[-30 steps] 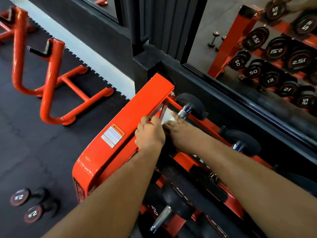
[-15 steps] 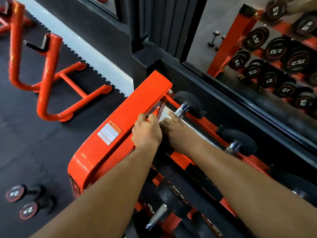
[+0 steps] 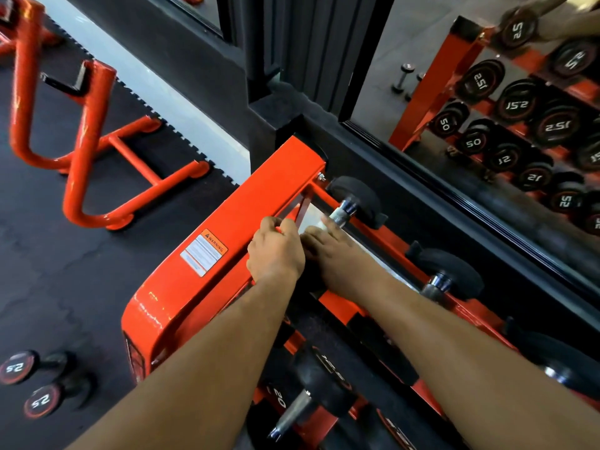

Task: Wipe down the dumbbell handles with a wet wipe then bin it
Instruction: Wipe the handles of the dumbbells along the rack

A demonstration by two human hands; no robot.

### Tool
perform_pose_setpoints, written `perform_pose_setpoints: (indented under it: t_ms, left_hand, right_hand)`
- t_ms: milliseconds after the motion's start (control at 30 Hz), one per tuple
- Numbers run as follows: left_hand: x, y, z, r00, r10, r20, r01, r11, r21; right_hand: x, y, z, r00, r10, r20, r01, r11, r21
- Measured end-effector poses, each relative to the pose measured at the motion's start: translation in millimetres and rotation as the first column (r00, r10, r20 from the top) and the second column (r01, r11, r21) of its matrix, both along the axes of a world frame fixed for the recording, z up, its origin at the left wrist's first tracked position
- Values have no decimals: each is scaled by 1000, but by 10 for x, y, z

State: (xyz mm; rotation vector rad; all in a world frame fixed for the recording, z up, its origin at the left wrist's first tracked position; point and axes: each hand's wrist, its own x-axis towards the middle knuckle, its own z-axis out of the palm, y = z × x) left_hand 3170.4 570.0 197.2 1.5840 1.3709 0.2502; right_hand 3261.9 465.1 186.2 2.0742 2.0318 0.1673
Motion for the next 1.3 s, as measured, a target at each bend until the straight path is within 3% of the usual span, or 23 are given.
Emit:
perform_pose_setpoints:
  t_ms: [100, 233, 300, 433, 533, 633, 767, 933, 1100, 1167, 1233, 1267, 1300]
  left_hand:
    - [2, -19, -9, 1000, 4, 12, -4, 1000, 12]
    - [-2, 2, -10, 1000, 0, 5, 0, 1000, 21]
    - [11, 13, -10, 1000, -2, 2, 2, 1000, 17]
    - [22, 15, -64, 1000, -8, 7, 8, 999, 38]
    - [26, -1, -94, 1000, -10, 13, 9, 999, 40]
    - [19, 10, -75, 1000, -13, 5, 13, 999, 39]
    - [15, 28, -60, 1000, -31, 5, 30, 999, 43]
    - [17, 17, -119, 1000, -24, 8, 24, 999, 32]
    - [32, 21, -85, 999, -44, -24, 45, 998, 44]
    - [22, 21, -89, 998, -52, -28, 53, 997, 54]
    - [14, 24, -108, 998, -57, -22, 58, 996, 64]
    - [17, 31, -119, 998, -58, -21, 59, 996, 68]
    - [22, 33, -113, 998, -58, -23, 59, 996, 68]
  right_hand:
    - [58, -241, -29, 999, 17, 36, -17, 1000, -6]
    - [18, 268, 199, 983, -140, -117, 123, 983, -139]
    - [13, 399, 216, 982, -165, -96, 147, 975, -167]
    - [85, -43, 28, 997, -75, 11, 75, 996, -38]
    - [105, -258, 37, 989, -99, 111, 106, 993, -59]
    - [95, 117, 128, 991, -131, 29, 131, 991, 23]
    - [157, 253, 136, 994, -110, -26, 110, 994, 2]
    - [153, -251, 0, 968, -233, 87, 228, 971, 71]
    - [70, 59, 113, 907, -401, 129, 385, 913, 131]
    - [6, 12, 82, 878, -478, 17, 469, 867, 166]
    - [-82, -165, 37, 831, -515, -213, 554, 805, 214]
    - [-127, -240, 38, 759, -517, -395, 622, 755, 207]
    - [-163, -271, 75, 624, -502, -599, 711, 683, 169]
